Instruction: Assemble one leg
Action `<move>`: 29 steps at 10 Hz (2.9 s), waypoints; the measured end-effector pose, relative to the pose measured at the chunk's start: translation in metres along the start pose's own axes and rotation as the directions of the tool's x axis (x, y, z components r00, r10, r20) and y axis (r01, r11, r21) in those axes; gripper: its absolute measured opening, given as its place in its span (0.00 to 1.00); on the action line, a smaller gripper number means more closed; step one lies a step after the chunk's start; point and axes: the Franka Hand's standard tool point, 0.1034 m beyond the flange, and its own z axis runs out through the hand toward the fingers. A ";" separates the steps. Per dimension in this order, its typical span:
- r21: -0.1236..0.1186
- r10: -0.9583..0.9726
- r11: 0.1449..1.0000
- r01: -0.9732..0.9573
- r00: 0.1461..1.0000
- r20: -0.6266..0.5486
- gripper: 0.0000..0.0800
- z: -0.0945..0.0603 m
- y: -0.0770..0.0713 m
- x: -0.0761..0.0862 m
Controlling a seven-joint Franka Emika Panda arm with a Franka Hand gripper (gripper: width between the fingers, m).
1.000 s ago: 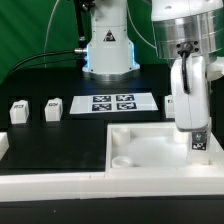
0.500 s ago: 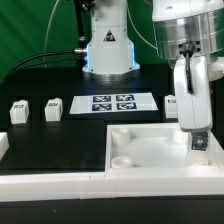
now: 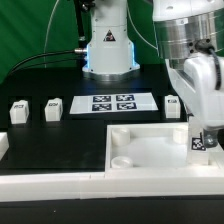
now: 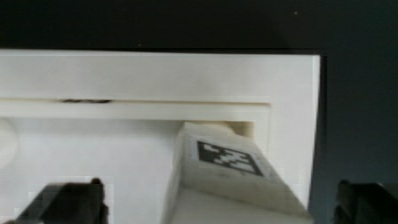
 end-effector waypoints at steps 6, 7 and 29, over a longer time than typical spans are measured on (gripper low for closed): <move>-0.049 -0.675 0.738 0.673 0.738 -0.026 0.81 0.000 0.001 -0.003; -0.059 -0.759 0.651 0.757 0.651 -0.024 0.81 0.000 0.001 -0.002; -0.101 -0.711 0.703 0.704 0.701 -0.058 0.59 -0.003 0.007 0.022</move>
Offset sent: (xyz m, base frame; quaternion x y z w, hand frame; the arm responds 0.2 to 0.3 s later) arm 0.0036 0.0015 0.0007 -0.0281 0.0287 -0.2354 0.9711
